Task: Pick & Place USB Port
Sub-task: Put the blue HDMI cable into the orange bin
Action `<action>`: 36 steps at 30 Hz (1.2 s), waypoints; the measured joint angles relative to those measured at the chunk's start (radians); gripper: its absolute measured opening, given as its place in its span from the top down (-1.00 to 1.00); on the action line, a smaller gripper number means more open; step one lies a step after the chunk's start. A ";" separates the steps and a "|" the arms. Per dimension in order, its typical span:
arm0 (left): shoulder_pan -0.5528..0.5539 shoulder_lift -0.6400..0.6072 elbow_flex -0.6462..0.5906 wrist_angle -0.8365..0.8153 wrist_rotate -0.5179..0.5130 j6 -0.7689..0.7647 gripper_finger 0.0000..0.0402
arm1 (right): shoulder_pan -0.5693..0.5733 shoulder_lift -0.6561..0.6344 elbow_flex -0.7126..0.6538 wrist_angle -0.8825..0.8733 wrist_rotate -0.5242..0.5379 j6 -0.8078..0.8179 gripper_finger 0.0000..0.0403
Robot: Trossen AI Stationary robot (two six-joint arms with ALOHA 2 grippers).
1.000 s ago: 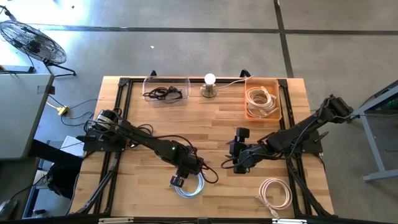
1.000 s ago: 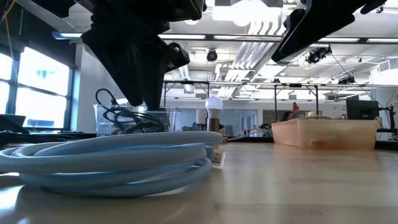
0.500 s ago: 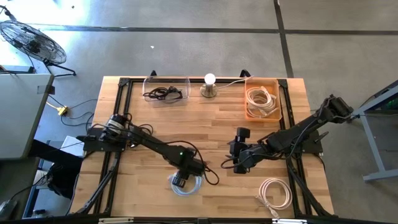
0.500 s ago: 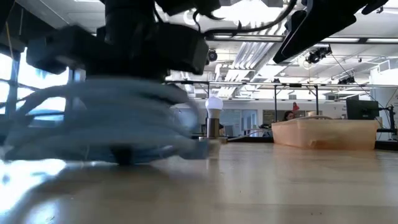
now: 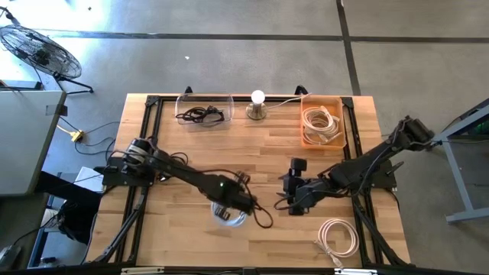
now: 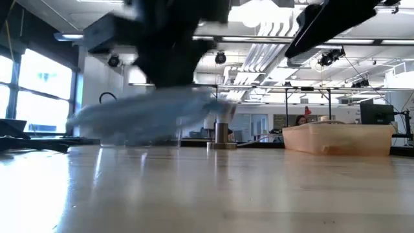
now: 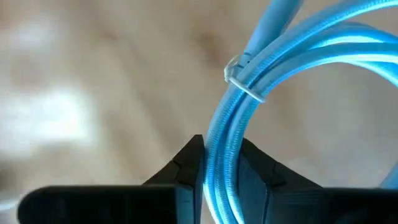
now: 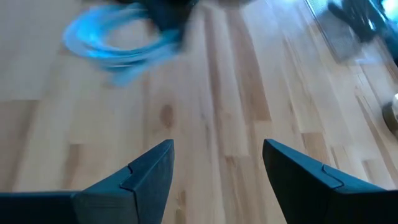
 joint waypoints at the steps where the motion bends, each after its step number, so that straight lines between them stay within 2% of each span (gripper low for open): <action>1: 0.003 -0.004 0.049 -0.046 -0.061 0.048 0.70 | 0.013 -0.009 0.000 0.011 0.001 -0.015 -0.18; 5: 0.026 -0.007 0.268 -0.110 -0.268 0.231 0.70 | 0.081 -0.073 0.001 0.033 0.019 -0.034 -0.18; 7: 0.041 -0.009 0.358 -0.099 -0.311 0.288 0.70 | 0.132 -0.110 0.002 0.040 0.070 -0.036 -0.18; 14: 0.049 -0.009 0.548 -0.017 -0.212 0.390 0.70 | 0.348 -0.198 0.002 0.096 0.294 -0.144 -0.18; 20: 0.025 -0.008 0.563 0.068 -0.154 0.406 0.70 | 0.507 -0.189 0.001 0.111 0.536 -0.212 -0.18; 24: 0.025 -0.008 0.563 0.139 -0.043 0.423 0.70 | 0.559 -0.139 0.000 0.132 0.610 -0.317 -0.18; 27: 0.025 -0.008 0.563 0.167 0.035 0.423 0.70 | 0.564 -0.066 -0.001 0.259 0.649 -0.488 -0.18; 33: 0.025 -0.008 0.563 0.208 0.171 0.434 0.71 | 0.539 0.102 -0.001 0.665 0.774 -1.073 -0.18; 36: 0.025 -0.008 0.563 0.228 0.265 0.435 0.71 | 0.510 0.162 -0.001 0.851 0.810 -1.239 -0.18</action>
